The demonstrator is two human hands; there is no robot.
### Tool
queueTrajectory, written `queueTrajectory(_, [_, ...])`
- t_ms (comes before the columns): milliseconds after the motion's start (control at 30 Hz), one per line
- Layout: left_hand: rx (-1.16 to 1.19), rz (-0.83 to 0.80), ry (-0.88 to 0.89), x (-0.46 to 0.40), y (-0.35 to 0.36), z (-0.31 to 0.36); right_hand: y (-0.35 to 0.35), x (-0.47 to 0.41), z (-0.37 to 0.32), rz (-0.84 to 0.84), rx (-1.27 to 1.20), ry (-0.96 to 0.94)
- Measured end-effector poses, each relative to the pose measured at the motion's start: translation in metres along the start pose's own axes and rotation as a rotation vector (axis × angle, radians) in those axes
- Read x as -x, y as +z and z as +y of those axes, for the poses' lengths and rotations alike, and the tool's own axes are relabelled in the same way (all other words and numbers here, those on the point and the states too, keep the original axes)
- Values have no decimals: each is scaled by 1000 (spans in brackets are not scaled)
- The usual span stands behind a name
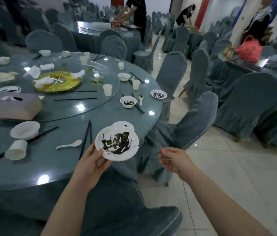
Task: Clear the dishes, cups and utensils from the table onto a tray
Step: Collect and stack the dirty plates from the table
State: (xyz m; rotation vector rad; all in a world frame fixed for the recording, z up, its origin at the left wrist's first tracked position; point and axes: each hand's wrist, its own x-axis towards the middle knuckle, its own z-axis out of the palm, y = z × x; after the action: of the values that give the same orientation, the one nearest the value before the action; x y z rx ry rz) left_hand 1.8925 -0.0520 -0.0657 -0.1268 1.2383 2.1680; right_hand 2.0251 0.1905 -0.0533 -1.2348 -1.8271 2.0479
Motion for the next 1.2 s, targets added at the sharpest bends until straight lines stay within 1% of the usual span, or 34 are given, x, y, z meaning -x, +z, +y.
queueTrajectory(200, [111, 263, 99, -24, -22, 10, 39, -96, 7, -139, 128, 69])
queueTrajectory(300, [117, 360, 150, -29, -24, 7, 55, -141, 11, -205, 143, 119])
queueTrajectory(433, [133, 523, 190, -28, -12, -16, 68, -197, 11, -248, 185, 172])
queueTrajectory(600, [181, 669, 231, -27, -2, -49, 96, -264, 1, -277, 245, 165])
queueTrajectory(733, [223, 769, 237, -17, 5, -65, 116, -294, 1, -280, 235, 261])
queueTrajectory(833, [252, 817, 249, -11, 11, -72, 121, -306, 5, -266, 244, 289])
queueTrajectory(933, [261, 835, 255, -7, 19, -80, 112, -303, 6, -276, 232, 310])
queueTrajectory(1200, [173, 798, 275, 6, 52, -98, 47, -250, -14, -471, 219, 167])
